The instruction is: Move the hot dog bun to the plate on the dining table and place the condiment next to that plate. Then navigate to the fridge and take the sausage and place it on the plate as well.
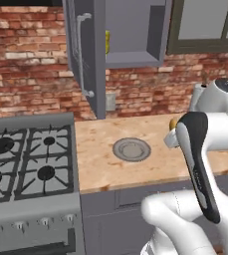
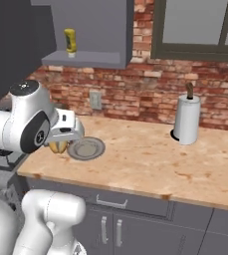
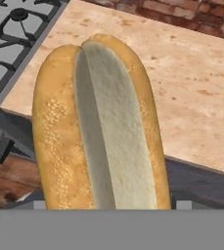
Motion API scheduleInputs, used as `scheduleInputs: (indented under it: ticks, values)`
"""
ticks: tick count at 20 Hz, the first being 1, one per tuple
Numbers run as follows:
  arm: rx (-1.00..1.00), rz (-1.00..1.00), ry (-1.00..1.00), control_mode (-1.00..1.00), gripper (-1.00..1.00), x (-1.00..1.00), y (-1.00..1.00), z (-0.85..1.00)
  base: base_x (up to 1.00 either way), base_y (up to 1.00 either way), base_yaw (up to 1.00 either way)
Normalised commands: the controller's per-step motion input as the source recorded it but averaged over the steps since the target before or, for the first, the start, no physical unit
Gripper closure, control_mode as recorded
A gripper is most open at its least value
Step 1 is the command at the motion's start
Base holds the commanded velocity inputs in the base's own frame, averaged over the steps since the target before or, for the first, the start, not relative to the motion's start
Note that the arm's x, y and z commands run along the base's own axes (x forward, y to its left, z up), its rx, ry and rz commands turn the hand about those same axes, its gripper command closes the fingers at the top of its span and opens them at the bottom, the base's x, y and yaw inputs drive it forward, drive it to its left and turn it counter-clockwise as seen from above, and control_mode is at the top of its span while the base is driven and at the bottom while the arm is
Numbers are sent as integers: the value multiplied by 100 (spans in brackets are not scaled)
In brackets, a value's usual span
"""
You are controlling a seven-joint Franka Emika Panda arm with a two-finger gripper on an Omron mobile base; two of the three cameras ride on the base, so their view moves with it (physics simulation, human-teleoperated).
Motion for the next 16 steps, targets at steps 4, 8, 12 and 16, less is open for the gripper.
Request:
scheduleInputs:
  ticks: [4,8,12,16]
  values:
    - [0,0,0,100,100,0,0,0,-100,2,36]
    - [0,0,0,100,100,0,0,0,-87,18,51]
    - [0,0,0,100,100,0,0,0,-55,44,69]
    - [0,0,0,100,100,0,0,0,-37,50,81]
